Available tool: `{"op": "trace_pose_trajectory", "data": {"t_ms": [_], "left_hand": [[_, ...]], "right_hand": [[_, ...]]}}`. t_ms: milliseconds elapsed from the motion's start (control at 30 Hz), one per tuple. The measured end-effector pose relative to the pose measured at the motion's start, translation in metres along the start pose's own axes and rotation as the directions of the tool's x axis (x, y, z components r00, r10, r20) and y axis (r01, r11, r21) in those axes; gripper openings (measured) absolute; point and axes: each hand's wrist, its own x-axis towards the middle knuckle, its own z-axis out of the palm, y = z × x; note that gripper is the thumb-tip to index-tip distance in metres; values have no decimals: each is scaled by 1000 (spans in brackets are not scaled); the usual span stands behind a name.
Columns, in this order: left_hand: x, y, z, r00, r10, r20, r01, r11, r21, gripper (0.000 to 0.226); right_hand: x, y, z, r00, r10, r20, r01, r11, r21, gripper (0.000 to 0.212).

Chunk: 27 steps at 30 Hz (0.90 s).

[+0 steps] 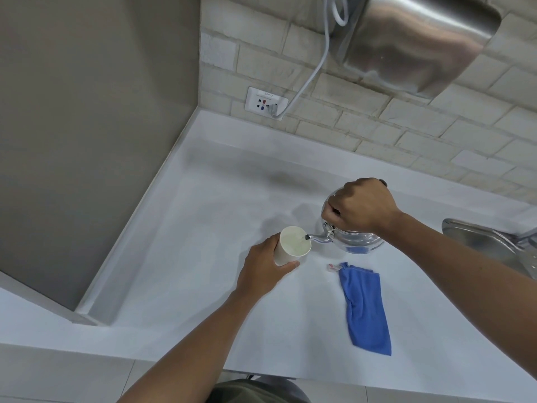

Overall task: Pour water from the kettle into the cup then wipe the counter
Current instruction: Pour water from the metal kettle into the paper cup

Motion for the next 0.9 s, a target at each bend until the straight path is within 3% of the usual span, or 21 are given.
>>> {"op": "trace_pose_trajectory", "data": {"t_ms": [900], "left_hand": [[1, -2, 1, 1000, 17, -5, -17, 1000, 6, 71]], "right_hand": [[1, -2, -5, 1000, -14, -23, 14, 999, -31, 37]]}}
